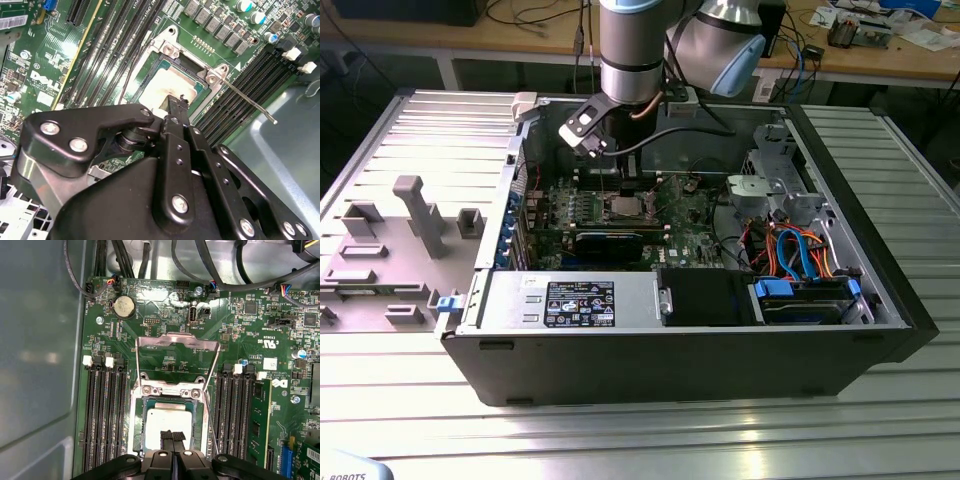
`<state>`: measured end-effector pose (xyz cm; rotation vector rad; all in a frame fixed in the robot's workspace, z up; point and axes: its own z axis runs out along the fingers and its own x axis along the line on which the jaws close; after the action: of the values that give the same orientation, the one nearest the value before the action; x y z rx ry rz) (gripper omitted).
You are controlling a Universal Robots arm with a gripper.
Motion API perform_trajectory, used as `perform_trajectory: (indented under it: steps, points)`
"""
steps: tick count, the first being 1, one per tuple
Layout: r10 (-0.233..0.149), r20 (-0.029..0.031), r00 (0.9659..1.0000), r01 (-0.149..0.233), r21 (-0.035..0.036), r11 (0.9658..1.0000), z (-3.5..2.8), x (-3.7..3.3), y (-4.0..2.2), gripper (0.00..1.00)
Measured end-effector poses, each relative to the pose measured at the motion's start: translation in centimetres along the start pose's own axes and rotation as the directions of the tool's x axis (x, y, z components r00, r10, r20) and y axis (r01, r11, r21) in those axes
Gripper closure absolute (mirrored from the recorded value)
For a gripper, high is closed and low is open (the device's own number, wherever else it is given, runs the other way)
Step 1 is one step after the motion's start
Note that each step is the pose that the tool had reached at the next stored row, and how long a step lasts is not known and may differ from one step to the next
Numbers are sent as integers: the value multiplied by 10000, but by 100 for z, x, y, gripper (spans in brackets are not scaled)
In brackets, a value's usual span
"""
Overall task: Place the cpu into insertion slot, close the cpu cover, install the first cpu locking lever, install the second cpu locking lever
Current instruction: 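Close the cpu cover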
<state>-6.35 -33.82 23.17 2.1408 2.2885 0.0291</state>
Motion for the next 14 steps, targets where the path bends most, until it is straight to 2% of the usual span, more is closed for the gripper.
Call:
perform_trajectory:
  steps: [3,8,14]
  points:
    - [238,4,9997,-238,-2,9997,0,0,0,89]
    - [244,5,9997,-244,-2,9997,-2,1,1,89]
    - [252,5,9997,-252,-3,9997,-51,1,1,89]
